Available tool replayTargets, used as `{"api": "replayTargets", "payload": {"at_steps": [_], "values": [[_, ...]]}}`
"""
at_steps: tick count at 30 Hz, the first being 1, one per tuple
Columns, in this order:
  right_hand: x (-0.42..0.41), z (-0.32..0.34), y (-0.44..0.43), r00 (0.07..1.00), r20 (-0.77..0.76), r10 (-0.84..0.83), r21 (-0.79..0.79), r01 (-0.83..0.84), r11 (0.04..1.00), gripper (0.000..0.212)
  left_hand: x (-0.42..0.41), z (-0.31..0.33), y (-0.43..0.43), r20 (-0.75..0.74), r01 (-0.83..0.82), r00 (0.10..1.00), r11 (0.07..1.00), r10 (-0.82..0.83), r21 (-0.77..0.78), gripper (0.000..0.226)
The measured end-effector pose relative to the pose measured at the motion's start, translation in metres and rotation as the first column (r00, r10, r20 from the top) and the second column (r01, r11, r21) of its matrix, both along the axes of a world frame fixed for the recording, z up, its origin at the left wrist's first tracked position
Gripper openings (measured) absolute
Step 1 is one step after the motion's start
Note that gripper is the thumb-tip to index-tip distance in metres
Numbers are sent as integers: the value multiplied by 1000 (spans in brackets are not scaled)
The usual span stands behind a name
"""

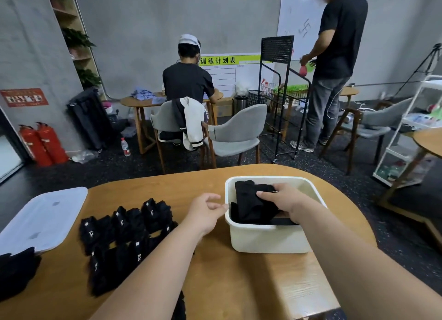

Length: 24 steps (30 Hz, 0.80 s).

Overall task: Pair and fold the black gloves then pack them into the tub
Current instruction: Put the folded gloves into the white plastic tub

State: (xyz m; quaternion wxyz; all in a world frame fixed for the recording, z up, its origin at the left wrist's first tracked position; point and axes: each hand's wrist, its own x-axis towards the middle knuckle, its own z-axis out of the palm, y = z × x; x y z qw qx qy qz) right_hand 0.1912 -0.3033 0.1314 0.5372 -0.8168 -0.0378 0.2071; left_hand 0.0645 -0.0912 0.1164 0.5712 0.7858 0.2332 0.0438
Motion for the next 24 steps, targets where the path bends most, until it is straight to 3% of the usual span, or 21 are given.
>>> {"api": "replayTargets", "payload": {"at_steps": [5, 8, 11, 15, 17, 19, 21, 24], "values": [[2, -16, 29, 997, -52, 53, -148, -61, 987, 20, 2, -5, 2, -4, -8, 1000, 1000, 8, -3, 36], [2, -25, 35, 995, -37, 95, -301, -102, 948, 27, 2, -6, 2, -7, 0, 1000, 1000, 0, 16, 35], [4, -24, 39, 980, 76, 186, -483, -127, 866, 37, 2, -7, 3, -3, 1, 1000, 999, -1, 35, 34], [-10, -14, 44, 905, 243, 348, -733, -64, 677, 61, 2, -7, 3, 0, 2, 1000, 999, -2, 49, 32], [-17, -8, 46, 829, 390, 402, -744, 26, 668, 60, 2, -7, 3, -1, 1, 1000, 999, -1, 47, 31], [-18, 2, 47, 774, 452, 444, -710, 11, 704, 48, 3, -8, 4, -1, 1, 1000, 999, -1, 40, 31], [-16, 8, 49, 796, 317, 516, -718, -155, 679, 52, 3, -9, 4, 3, -1, 1000, 999, 1, 34, 31], [-14, 5, 51, 790, 134, 598, -798, -272, 538, 70, 3, -12, 4, 7, -4, 1000, 1000, 4, 24, 33]]}}
